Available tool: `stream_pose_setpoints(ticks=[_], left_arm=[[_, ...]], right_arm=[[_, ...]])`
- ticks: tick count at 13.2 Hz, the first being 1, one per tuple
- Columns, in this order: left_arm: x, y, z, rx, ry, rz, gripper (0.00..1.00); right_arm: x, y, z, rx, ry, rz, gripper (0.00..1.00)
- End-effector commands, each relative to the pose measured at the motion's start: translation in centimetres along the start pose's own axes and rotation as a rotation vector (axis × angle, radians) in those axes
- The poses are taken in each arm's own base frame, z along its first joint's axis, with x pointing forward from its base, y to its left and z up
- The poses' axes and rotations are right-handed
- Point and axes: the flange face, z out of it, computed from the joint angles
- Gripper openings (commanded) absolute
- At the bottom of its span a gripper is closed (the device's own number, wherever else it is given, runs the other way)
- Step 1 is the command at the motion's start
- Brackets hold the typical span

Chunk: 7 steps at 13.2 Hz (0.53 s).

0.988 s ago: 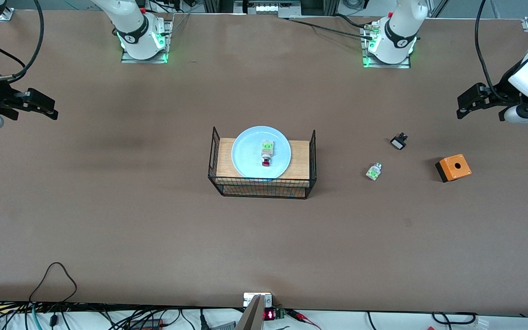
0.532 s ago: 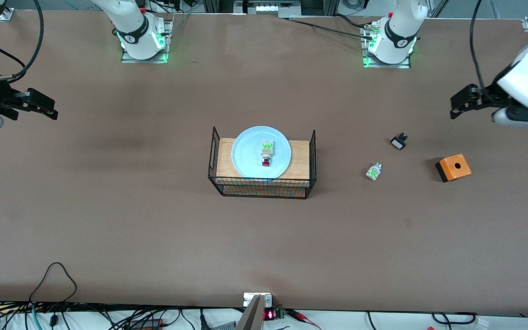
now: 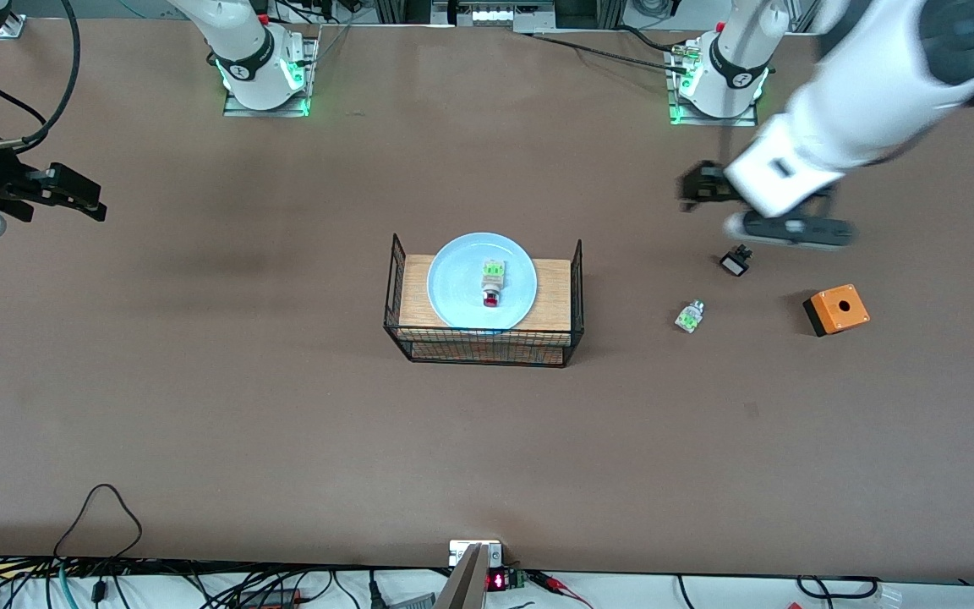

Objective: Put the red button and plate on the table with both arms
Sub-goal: 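Move the left gripper over the red button on the blue plate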

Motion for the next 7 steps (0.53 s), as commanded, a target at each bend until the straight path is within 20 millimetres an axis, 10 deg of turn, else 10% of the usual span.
stream_pose_setpoints(ticks=[1,7], left_arm=[[1.0,6.3,0.0,-0.059,-0.006,-0.034,1.00],[2.4,17.1,6.6,-0.156,0.118,-0.051,1.00]], right_arm=[[-0.1,0.2,-0.5,-0.016,0.007,0.004,1.00],[0.1,1.1,-0.6,-0.017,0.026,0.019,1.00]])
